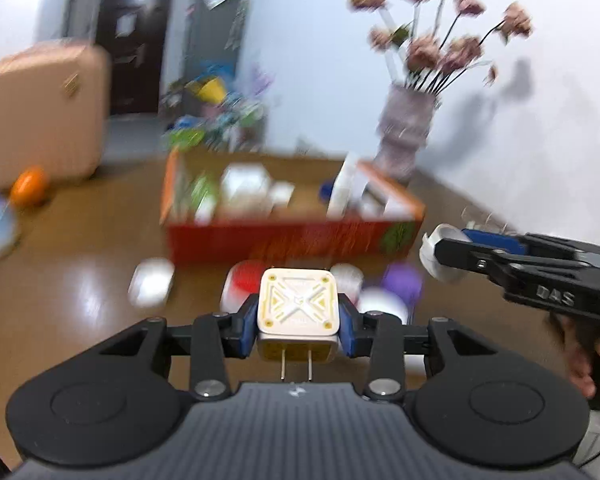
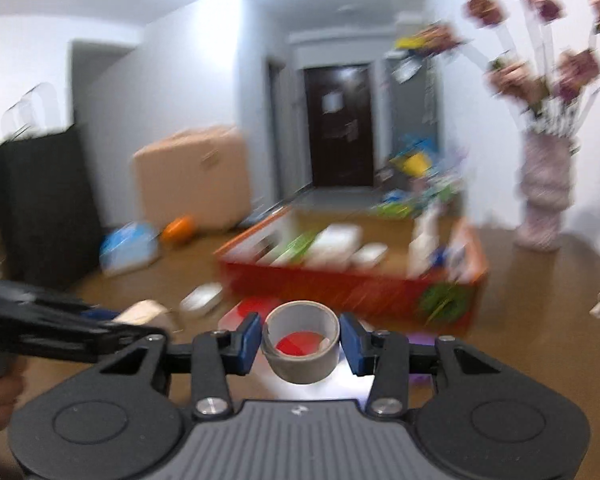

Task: Organize rigid objects
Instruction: 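Lift the plug adapter and tape roll and carry them toward the box, then open both grippers over the box to drop the adapter and tape roll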

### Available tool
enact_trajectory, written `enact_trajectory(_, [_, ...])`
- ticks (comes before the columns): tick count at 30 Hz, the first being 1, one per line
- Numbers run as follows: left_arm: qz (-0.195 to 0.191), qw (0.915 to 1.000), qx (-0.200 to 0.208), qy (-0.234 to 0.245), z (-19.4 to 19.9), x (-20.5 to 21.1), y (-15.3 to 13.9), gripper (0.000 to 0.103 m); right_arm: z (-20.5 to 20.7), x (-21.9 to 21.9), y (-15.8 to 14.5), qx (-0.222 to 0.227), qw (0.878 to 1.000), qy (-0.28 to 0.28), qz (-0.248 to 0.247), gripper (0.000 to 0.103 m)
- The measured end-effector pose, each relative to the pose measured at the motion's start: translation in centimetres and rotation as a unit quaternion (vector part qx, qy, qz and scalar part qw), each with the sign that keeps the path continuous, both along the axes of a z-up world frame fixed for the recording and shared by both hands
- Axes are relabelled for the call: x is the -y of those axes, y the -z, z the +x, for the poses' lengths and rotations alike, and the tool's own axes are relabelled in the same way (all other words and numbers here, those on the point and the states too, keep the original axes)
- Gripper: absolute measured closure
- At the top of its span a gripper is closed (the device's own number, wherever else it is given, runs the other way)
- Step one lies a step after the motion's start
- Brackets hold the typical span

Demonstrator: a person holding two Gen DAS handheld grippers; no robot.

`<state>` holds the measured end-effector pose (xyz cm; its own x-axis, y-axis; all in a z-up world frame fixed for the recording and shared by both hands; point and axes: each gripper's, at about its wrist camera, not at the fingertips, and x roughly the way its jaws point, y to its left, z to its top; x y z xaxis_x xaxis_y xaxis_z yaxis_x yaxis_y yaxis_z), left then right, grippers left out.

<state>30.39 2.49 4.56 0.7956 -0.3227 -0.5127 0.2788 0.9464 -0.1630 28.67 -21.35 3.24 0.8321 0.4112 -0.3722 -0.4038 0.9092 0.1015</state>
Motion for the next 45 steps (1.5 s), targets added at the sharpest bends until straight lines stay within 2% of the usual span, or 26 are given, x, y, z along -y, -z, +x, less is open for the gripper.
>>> enact_trajectory(3, [0.028, 0.9995, 0.010, 0.009, 6.9, 1.6, -1.8, 0.064, 5.7, 1.8, -2.2, -0.012, 0.999, 0.026, 0.018, 0.061])
enact_trajectory(7, [0.067, 0.9971, -0.028, -0.022, 15.8, 3.0, -0.9, 0.064, 15.1, 1.2, -3.2, -0.057, 0.997, 0.016, 0.040, 0.061])
enact_trajectory(9, [0.085, 0.9944, -0.050, -0.038, 19.3, 3.4, 0.3, 0.064, 19.4, -0.6, -2.9, -0.070, 0.997, 0.033, 0.020, 0.061])
enact_trajectory(10, [0.090, 0.9932, -0.059, -0.045, 20.7, 3.5, 0.9, 0.064, 21.2, -2.0, -2.6, -0.063, 0.997, 0.042, -0.013, 0.061])
enact_trajectory(12, [0.094, 0.9922, -0.073, -0.040, 22.7, 3.5, 2.1, 0.064, 24.6, -5.0, -1.6, -0.051, 0.994, 0.050, -0.085, 0.061])
enact_trajectory(15, [0.101, 0.9900, -0.088, -0.043, 23.9, 2.9, 3.6, 0.063, 29.3, -7.4, 0.2, -0.100, 0.986, 0.044, -0.129, 0.061])
enact_trajectory(17, [0.102, 0.9901, -0.087, -0.040, 24.2, 2.8, 4.2, 0.061, 31.4, -7.9, 0.9, -0.112, 0.981, 0.055, -0.146, 0.059])
enact_trajectory(18, [0.102, 0.9908, -0.081, -0.038, 24.2, 2.6, 4.4, 0.049, 32.0, -8.0, 1.1, -0.118, 0.980, 0.057, -0.150, 0.059])
enact_trajectory(19, [0.102, 0.9915, -0.074, -0.034, 24.2, 2.5, 4.6, 0.046, 32.5, -8.1, 1.3, -0.118, 0.981, 0.059, -0.144, 0.055])
enact_trajectory(20, [0.103, 0.9919, -0.068, -0.032, 24.1, 2.4, 4.6, 0.046, 32.7, -7.9, 1.4, -0.115, 0.982, 0.057, -0.136, 0.047])
enact_trajectory(22, [0.101, 0.9919, -0.066, -0.041, 24.3, 1.9, 4.5, 0.046, 32.9, -7.5, 1.3, -0.106, 0.982, 0.074, -0.137, 0.045])
enact_trajectory(26, [0.075, 0.9936, -0.061, -0.058, 23.4, 0.4, 2.7, 0.044, 31.4, -6.7, -0.3, -0.089, 0.988, 0.065, -0.108, 0.043])
enact_trajectory(28, [0.074, 0.9941, -0.047, -0.064, 22.2, -0.4, 1.3, 0.041, 29.6, -6.2, -1.7, -0.062, 0.991, 0.059, -0.105, 0.032])
enact_trajectory(30, [0.075, 0.9943, -0.034, -0.068, 20.6, -1.0, 0.0, 0.037, 27.1, -5.7, -3.1, -0.034, 0.991, 0.056, -0.118, 0.029])
enact_trajectory(34, [0.070, 0.9939, -0.014, -0.084, 16.5, -2.4, -2.6, 0.032, 21.5, -4.1, -6.7, 0.006, 0.991, 0.040, -0.130, 0.028])
enact_trajectory(39, [0.078, 0.9919, 0.027, -0.097, 9.5, -3.6, -5.0, 0.020, 14.2, -0.2, -11.2, 0.040, 0.993, 0.054, -0.099, 0.019])
enact_trajectory(43, [0.098, 0.9854, 0.050, -0.130, 3.2, -3.8, -4.5, 0.020, 7.8, 2.4, -11.4, 0.055, 0.995, 0.061, -0.065, 0.015])
enact_trajectory(45, [0.094, 0.9836, 0.066, -0.139, -0.5, -3.6, -4.0, 0.014, 4.2, 3.1, -10.1, 0.059, 0.995, 0.065, -0.055, 0.015])
